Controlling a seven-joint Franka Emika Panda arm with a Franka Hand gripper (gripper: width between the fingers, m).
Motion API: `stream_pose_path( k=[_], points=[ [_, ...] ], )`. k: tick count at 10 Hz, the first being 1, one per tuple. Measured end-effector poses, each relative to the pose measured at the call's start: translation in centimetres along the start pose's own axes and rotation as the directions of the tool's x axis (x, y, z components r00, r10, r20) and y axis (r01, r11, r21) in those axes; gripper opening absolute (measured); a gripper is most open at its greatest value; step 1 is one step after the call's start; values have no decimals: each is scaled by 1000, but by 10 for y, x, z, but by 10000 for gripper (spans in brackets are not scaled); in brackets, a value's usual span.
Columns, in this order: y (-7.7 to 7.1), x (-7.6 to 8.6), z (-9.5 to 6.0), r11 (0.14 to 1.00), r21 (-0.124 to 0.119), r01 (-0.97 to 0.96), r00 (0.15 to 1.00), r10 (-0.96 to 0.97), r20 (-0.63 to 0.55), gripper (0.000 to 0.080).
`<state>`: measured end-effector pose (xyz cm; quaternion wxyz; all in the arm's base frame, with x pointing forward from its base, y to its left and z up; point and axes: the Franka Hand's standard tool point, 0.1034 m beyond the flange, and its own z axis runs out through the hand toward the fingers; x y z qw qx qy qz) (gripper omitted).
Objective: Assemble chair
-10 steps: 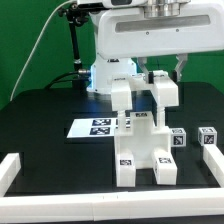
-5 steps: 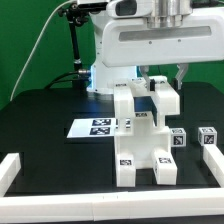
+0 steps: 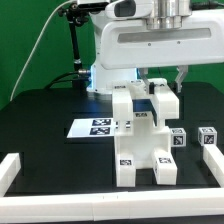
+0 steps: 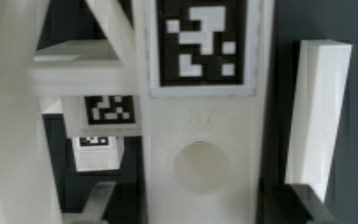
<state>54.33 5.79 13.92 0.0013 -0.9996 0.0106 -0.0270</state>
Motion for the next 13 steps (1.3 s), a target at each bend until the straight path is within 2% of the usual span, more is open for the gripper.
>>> stream_pose_path(
  k=[4,6,9,13],
  points=[
    [-1,3,0,1000,1,0,1000,0,-21,281],
    [-5,-2,-1,1000,5,6,1000,-6,-17,281],
    [-3,-6,0,1000,4,6,1000,-6,-13,281],
    [4,-8,15,1000,-6,12,1000,-12,-8,281]
  ],
)
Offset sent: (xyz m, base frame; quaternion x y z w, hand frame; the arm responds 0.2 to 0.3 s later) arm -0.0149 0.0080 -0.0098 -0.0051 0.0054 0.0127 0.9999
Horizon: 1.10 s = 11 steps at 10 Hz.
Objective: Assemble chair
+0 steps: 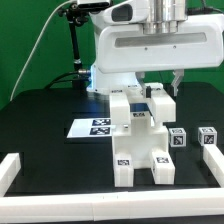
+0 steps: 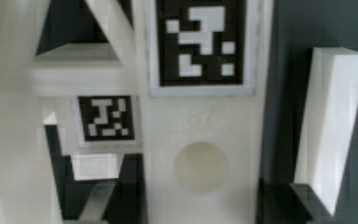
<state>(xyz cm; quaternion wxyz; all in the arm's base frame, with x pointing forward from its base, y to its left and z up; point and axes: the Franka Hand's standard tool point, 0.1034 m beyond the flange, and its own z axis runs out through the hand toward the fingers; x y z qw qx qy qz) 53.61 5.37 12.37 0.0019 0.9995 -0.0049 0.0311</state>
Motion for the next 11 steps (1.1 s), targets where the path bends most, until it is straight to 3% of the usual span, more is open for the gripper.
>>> stream_pose_path(
  k=[5,8,9,10,11],
  points=[
    [4,-1,26,1000,-19,7,1000,-7,12,281],
    [4,1,26,1000,-20,7,1000,-7,6,281],
    [4,1,26,1000,-20,7,1000,-7,6,332],
    [5,1,26,1000,-20,6,1000,-6,6,469],
    [6,2,25,1000,-20,6,1000,-6,5,469]
  ],
)
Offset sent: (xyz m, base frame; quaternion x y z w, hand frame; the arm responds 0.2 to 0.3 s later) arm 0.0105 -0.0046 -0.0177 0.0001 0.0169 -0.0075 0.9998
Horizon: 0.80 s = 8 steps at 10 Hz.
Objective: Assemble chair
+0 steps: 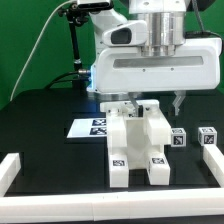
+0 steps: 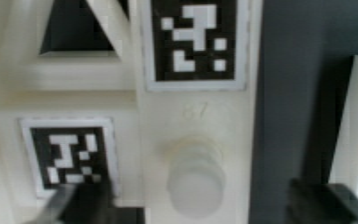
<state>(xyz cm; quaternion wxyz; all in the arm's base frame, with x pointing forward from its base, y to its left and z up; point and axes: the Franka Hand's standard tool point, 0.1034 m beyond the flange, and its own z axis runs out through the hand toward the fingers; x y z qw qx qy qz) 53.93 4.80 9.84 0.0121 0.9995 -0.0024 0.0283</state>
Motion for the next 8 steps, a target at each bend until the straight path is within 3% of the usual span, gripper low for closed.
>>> stream_pose_path(
  k=[1,2,8],
  points=[
    [1,1,0,1000,0,-2,1000,2,-1,613],
    [2,3,-2,1000,0,-3,1000,3,-4,638],
    [1,3,-1,1000,0,-3,1000,3,-4,649]
  ],
)
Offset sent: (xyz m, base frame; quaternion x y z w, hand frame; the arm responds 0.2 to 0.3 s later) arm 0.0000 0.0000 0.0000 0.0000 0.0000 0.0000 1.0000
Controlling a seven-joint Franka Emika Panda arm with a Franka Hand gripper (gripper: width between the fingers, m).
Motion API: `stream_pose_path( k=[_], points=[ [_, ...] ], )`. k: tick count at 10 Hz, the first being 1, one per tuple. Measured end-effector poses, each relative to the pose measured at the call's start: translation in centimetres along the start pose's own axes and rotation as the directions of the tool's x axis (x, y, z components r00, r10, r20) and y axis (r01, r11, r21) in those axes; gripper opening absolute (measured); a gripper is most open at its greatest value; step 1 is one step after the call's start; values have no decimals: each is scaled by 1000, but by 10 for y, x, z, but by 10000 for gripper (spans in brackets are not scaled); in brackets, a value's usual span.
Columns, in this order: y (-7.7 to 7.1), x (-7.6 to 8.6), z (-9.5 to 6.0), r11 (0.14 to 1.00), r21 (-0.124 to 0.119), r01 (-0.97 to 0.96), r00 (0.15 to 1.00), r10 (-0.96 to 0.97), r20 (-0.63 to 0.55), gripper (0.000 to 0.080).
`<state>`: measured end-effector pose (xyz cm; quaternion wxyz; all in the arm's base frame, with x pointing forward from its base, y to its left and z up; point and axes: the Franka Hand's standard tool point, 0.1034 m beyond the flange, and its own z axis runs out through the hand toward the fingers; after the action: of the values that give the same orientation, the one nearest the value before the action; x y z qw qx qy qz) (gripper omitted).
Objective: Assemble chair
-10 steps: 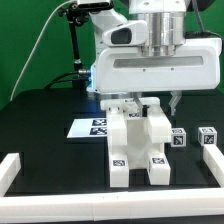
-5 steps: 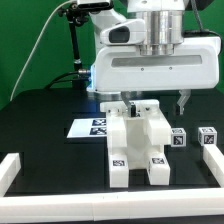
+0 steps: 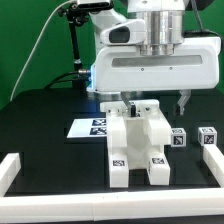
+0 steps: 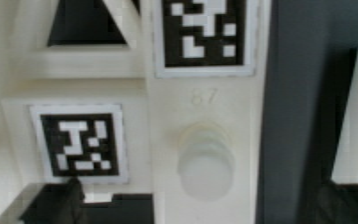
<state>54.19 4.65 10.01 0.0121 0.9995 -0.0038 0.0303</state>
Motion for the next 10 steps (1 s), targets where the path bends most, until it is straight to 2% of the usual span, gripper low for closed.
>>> stream_pose_path(
  k=[2,3,4,5,7,8,9,10],
  points=[
    [-2,0,-3,1000,2,0,1000,0,1,649],
    [-12,2,-20,1000,14,0,1000,-1,19,649],
    [-24,1,-44,999,32,2,1000,-2,16,649],
    [-36,-4,-55,998,44,-35,999,35,8,649],
    [-86,-31,-72,984,69,-167,986,166,18,649],
    [-102,-36,-74,981,69,-182,983,181,21,649],
    [-111,-36,-74,983,57,-176,984,175,31,649],
    [-100,-29,-70,989,49,-138,990,138,12,649]
  ],
)
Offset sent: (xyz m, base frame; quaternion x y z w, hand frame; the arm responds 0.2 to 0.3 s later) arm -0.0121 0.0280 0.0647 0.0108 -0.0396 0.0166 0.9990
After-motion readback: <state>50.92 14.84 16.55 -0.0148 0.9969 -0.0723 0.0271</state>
